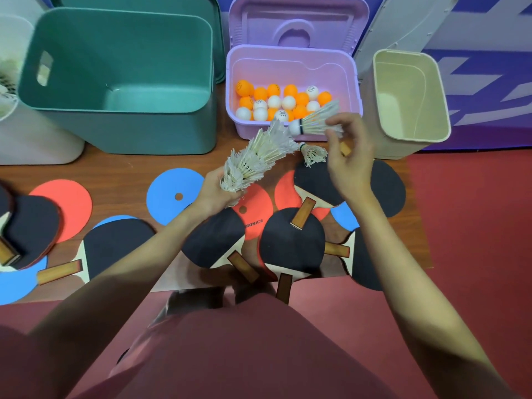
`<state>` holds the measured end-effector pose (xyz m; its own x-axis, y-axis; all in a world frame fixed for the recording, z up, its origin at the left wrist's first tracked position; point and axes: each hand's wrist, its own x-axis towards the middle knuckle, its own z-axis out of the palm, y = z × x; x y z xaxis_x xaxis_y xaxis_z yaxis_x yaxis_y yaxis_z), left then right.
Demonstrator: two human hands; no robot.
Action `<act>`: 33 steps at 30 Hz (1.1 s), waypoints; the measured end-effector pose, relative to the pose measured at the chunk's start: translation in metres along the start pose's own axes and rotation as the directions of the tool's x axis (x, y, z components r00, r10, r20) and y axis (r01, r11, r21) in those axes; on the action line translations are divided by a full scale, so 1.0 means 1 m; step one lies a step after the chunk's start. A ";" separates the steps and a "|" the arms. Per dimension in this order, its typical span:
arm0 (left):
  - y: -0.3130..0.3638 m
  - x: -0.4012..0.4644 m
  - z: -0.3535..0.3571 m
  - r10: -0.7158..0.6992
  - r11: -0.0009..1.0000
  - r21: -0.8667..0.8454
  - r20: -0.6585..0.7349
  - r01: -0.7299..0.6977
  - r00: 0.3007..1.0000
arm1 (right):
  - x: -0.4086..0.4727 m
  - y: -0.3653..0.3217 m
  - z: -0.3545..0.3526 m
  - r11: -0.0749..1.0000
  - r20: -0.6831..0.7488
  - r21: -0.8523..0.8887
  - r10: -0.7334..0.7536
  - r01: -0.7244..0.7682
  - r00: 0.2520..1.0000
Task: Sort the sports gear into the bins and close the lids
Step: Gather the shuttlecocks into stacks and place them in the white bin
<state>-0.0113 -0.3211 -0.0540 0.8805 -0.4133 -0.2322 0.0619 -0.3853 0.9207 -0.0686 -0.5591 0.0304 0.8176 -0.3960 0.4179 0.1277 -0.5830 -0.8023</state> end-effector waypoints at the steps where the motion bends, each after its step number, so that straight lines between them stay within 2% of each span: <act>1: 0.002 0.001 0.002 0.000 1.000 0.001 0.009 0.000 1.000 | 0.001 -0.004 0.001 0.999 0.093 -0.029 -0.030 0.032 0.995; 4: 0.007 0.003 0.007 0.002 1.000 -0.019 0.019 -0.001 1.000 | 0.002 -0.014 0.005 0.999 0.288 -0.039 -0.013 0.025 0.958; 7: 0.012 0.002 0.009 -0.009 0.996 -0.091 0.001 0.010 1.000 | 0.005 -0.021 0.007 0.998 0.312 0.036 0.032 -0.046 0.949; 10: 0.020 -0.001 0.009 -0.007 0.988 -0.156 0.000 0.007 1.000 | 0.012 -0.026 0.006 0.991 0.252 0.128 0.016 -0.050 0.968; 13: 0.026 -0.001 0.009 0.011 0.983 -0.184 0.002 -0.011 1.000 | 0.016 -0.025 0.004 0.986 0.122 0.167 -0.004 -0.016 0.993; 16: 0.025 0.000 0.006 0.004 0.979 -0.202 -0.025 -0.009 1.000 | 0.018 -0.005 0.004 0.978 -0.075 0.169 0.136 -0.122 0.988; 19: 0.023 0.000 0.000 0.026 0.984 -0.173 -0.049 -0.034 0.998 | 0.009 0.043 0.014 0.921 -0.134 -0.018 0.383 -0.389 0.914; 22: 0.023 -0.001 -0.005 0.044 0.985 -0.163 -0.064 -0.054 0.997 | -0.003 0.091 0.032 0.705 -0.078 -0.155 0.689 -0.692 0.720; 23: 0.023 -0.001 -0.006 0.048 0.985 -0.163 -0.072 -0.059 0.996 | -0.006 0.100 0.038 0.652 -0.042 -0.185 0.742 -0.735 0.669; 24: 0.022 -0.001 -0.007 0.048 0.984 -0.165 -0.078 -0.060 0.996 | -0.008 0.105 0.045 0.629 -0.013 -0.239 0.759 -0.740 0.650; 28: 0.020 -0.003 -0.012 0.019 0.982 -0.185 -0.098 -0.037 0.995 | -0.011 0.120 0.067 0.621 -0.008 -0.473 0.706 -0.624 0.708; 33: 0.014 -0.007 -0.021 -0.025 0.977 -0.211 -0.092 0.005 0.995 | -0.013 0.134 0.075 0.605 -0.047 -0.604 0.624 -0.519 0.780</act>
<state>-0.0067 -0.3063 -0.0334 0.9181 -0.3257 -0.2257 0.1645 -0.2049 0.9649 -0.0202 -0.5788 -0.1146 0.6915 -0.7057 -0.1542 -0.6863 -0.5752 -0.4451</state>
